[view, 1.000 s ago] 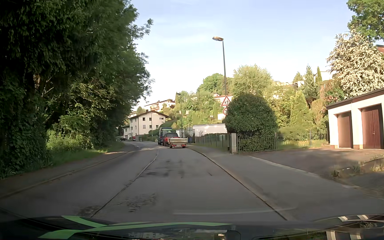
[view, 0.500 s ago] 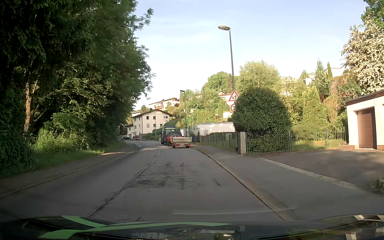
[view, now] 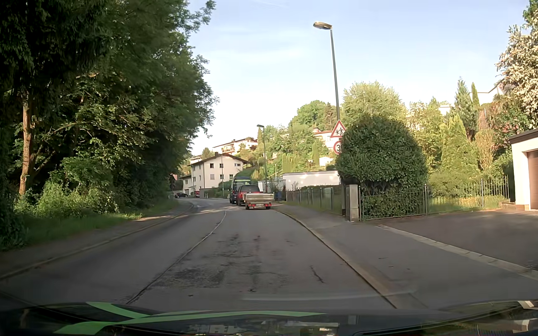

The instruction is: Follow the waypoints while adhering to traffic rules and regulations

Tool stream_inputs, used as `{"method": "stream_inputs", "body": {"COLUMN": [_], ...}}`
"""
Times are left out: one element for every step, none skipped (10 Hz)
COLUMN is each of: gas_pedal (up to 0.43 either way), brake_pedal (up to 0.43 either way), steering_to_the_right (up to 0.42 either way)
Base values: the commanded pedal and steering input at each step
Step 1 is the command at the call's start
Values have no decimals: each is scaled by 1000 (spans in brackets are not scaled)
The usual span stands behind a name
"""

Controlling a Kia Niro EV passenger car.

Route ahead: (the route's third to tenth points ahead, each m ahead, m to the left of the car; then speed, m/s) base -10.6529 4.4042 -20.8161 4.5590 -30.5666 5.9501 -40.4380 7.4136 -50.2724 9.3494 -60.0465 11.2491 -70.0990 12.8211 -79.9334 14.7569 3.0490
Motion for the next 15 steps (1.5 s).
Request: {"method": "stream_inputs", "body": {"gas_pedal": [0, 0, 0, 0, 0, 0, 0, 0, 0, 0, 0, 0, 0, 0, 0], "brake_pedal": [165, 177, 177, 171, 140, 110, 79, 49, 12, 6, 6, 6, 43, 116, 146], "steering_to_the_right": [-52, -58, -63, -64, -61, -60, -60, -60, -60, -61, -63, -63, -63, -60, -54]}}
